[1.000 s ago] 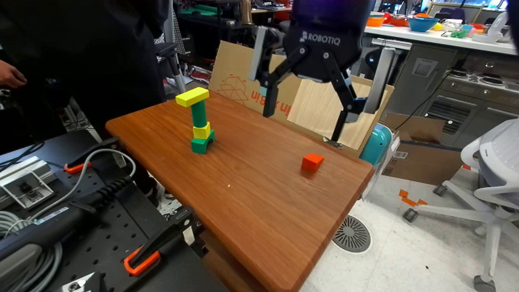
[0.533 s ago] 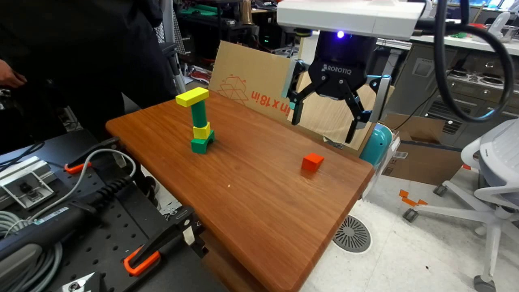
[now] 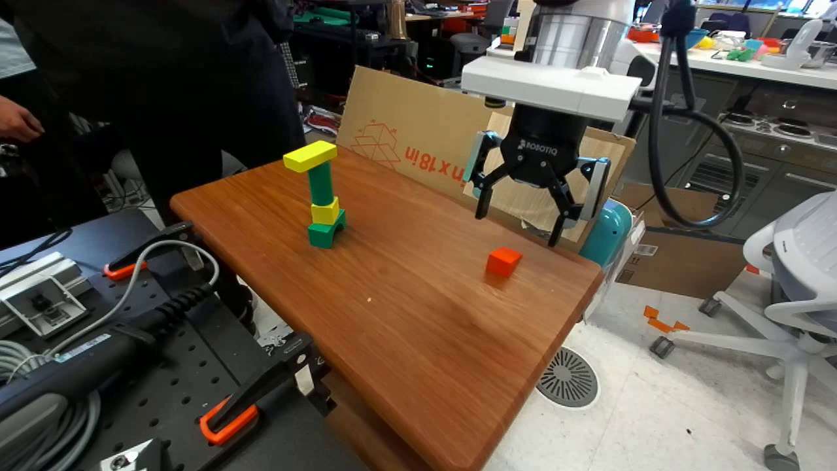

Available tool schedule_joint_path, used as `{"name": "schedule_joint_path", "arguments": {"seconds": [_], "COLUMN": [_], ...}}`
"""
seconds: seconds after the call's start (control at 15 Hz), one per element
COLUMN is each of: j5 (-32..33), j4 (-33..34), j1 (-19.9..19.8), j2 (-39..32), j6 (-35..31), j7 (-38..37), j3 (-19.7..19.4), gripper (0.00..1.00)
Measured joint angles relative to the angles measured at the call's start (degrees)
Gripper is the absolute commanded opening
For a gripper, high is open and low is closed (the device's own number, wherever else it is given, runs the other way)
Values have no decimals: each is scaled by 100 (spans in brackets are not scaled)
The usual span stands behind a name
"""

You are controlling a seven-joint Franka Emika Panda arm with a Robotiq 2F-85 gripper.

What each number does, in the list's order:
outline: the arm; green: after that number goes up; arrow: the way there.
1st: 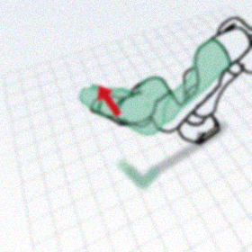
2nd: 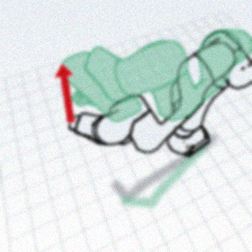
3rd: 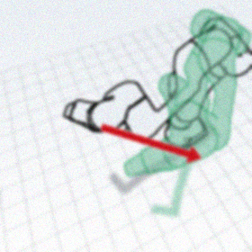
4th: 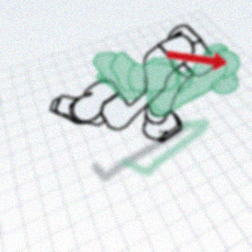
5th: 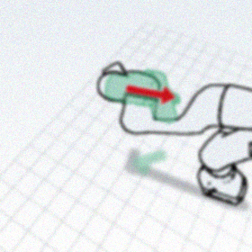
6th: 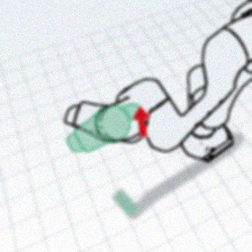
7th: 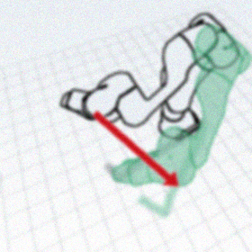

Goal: Put the orange block on top of the yellow one

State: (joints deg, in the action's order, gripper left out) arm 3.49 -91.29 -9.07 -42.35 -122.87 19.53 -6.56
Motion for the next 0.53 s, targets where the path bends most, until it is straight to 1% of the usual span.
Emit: {"name": "schedule_joint_path", "arguments": {"seconds": [0.27, 0.53], "j5": [0, 2], "j4": [455, 858], "j1": [-1, 3], "j2": [-457, -753], "j6": [340, 596], "j7": [-3, -16], "j3": [85, 125], "gripper": [100, 100]}}
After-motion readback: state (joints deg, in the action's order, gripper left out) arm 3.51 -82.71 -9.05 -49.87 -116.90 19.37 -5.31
